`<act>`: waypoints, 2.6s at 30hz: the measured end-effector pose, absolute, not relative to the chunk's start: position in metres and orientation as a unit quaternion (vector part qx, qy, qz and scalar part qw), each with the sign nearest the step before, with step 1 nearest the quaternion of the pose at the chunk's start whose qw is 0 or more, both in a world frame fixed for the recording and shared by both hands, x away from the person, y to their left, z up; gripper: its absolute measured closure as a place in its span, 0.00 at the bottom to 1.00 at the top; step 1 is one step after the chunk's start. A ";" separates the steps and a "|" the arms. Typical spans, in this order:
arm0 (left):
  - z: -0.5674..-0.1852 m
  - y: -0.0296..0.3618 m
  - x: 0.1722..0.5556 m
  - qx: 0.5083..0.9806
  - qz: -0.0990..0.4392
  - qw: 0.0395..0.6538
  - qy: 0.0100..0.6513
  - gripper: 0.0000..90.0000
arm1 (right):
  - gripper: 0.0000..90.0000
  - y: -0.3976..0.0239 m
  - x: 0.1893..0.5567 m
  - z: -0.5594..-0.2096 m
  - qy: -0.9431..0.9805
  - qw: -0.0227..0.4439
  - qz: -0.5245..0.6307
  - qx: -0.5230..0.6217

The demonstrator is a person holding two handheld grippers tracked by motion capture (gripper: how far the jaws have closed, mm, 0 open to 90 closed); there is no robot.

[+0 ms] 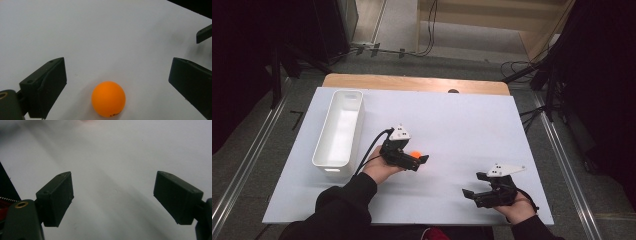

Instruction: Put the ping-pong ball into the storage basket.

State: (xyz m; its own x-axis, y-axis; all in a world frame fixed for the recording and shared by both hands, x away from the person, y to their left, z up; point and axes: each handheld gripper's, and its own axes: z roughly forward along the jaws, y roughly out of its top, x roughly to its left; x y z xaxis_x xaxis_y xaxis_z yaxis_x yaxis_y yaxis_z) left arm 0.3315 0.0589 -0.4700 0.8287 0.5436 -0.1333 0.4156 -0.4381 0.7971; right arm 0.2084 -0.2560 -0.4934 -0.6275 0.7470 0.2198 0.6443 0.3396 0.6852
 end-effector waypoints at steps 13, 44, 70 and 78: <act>-0.470 0.058 0.334 0.839 0.066 0.455 0.293 0.05 | 0.17 -0.256 0.208 -0.494 0.817 0.065 0.384 0.425; -0.498 0.059 0.333 0.856 0.058 0.430 0.281 0.05 | 0.17 -0.255 0.207 -0.494 0.818 0.067 0.382 0.424; -0.513 0.049 0.326 0.886 0.094 0.373 0.259 0.20 | 0.17 -0.255 0.206 -0.494 0.821 0.066 0.378 0.423; -0.513 0.049 0.324 0.879 0.109 0.377 0.272 0.38 | 0.17 -0.255 0.206 -0.494 0.822 0.067 0.376 0.423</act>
